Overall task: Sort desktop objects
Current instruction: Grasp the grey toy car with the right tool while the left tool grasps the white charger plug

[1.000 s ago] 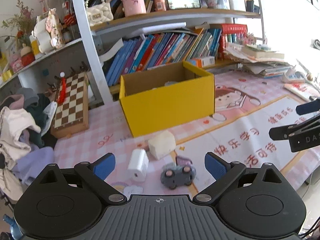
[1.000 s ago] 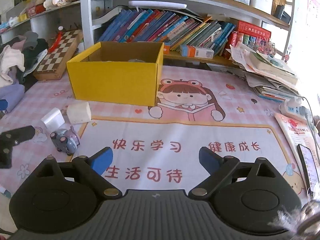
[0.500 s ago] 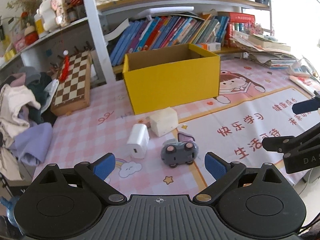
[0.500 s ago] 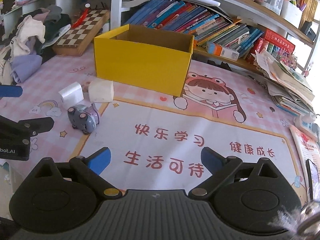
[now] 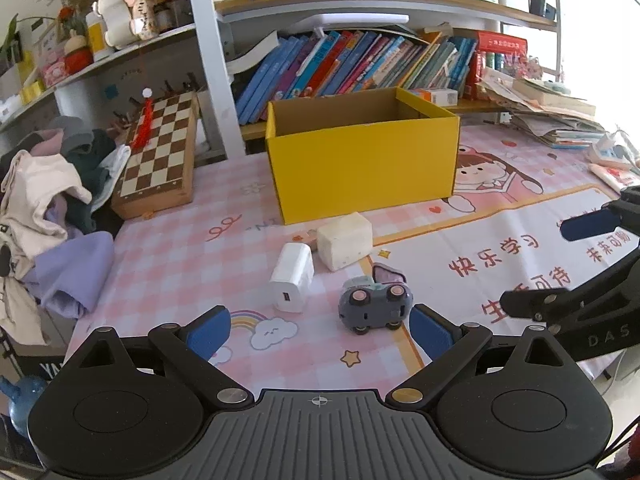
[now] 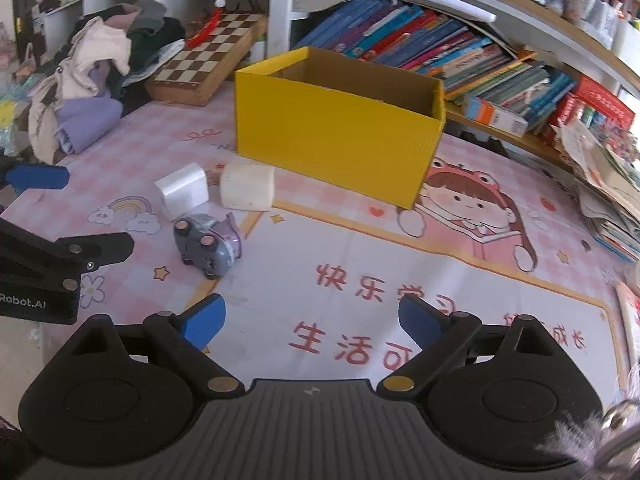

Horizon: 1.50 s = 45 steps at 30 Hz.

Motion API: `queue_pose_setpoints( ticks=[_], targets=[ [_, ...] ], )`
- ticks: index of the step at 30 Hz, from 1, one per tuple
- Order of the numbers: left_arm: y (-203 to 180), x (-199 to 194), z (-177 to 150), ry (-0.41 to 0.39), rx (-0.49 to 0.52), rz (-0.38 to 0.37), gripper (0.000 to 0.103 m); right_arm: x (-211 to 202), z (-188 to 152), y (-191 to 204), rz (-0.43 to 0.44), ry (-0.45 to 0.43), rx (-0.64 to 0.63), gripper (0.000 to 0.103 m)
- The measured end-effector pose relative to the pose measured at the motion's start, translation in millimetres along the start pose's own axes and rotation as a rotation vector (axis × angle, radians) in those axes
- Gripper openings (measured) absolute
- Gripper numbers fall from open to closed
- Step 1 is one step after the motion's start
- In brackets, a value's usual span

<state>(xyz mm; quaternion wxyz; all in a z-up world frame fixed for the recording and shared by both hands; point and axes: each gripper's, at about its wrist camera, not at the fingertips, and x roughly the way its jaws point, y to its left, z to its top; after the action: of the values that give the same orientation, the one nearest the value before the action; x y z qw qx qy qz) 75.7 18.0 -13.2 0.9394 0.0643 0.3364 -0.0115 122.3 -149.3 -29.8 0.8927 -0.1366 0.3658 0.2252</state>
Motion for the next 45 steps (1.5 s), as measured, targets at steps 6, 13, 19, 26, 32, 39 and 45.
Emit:
queue_pose_setpoints(
  ticks=[6, 13, 19, 26, 32, 39, 45],
  targets=[
    [4.2, 3.2, 1.6, 0.007, -0.023, 0.01, 0.098, 11.9, 7.2, 5.3, 0.072, 0.016, -0.039, 0.08],
    [11.2, 7.7, 3.4, 0.02, -0.062, 0.028, 0.098, 27.7, 16.4, 16.8, 0.18, 0.03, -0.116, 0.067],
    [15.4, 11.1, 6.1, 0.031, -0.085, 0.055, 0.098, 49.6, 27.3, 24.1, 0.259, 0.049, -0.168, 0.066],
    [19.7, 15.4, 10.1, 0.048, -0.105, 0.104, 0.098, 74.2, 39.4, 28.2, 0.323, 0.076, -0.215, 0.065],
    [25.9, 22.3, 11.9, 0.075, -0.145, 0.143, 0.098, 95.8, 47.5, 30.4, 0.352, 0.089, -0.241, 0.062],
    [27.6, 32.1, 17.1, 0.096, -0.164, 0.166, 0.098, 116.9, 48.0, 30.4, 0.411, 0.107, -0.27, 0.046],
    [18.7, 45.0, 23.7, 0.111, -0.143, 0.153, 0.098, 113.3, 47.9, 15.6, 0.431, 0.093, -0.249, 0.037]
  ],
)
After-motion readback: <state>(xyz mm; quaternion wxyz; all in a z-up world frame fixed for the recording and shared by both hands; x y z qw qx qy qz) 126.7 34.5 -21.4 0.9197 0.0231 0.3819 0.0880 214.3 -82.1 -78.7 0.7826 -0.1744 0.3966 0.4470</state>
